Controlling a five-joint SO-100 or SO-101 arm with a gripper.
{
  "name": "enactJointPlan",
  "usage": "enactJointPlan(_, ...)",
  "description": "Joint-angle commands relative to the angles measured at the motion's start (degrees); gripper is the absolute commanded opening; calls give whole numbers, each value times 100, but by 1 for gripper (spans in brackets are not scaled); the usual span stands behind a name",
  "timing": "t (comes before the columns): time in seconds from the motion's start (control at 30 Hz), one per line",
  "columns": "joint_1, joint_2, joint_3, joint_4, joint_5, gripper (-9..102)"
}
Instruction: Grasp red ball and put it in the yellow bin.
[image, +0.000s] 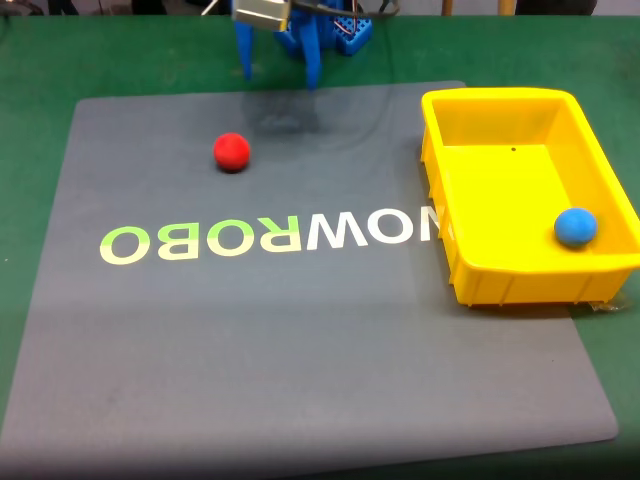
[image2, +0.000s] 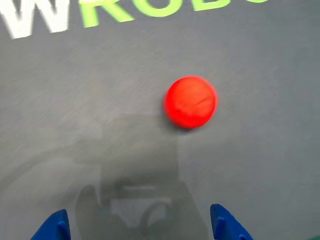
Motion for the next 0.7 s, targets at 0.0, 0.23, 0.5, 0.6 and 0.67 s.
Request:
enactJointPlan(0.0, 281, -800, -624, -554, -62, 32)
enactJointPlan(0.23, 536, -2232, -1266, -1011, -62, 32)
enactJointPlan(0.5, 668, -3472, -1775, -1608, -70, 32)
enactJointPlan(0.6, 703, -3911, -2013, -1784, -79, 32)
enactJointPlan(0.67, 712, -4175, -2188, -1854, -79, 32)
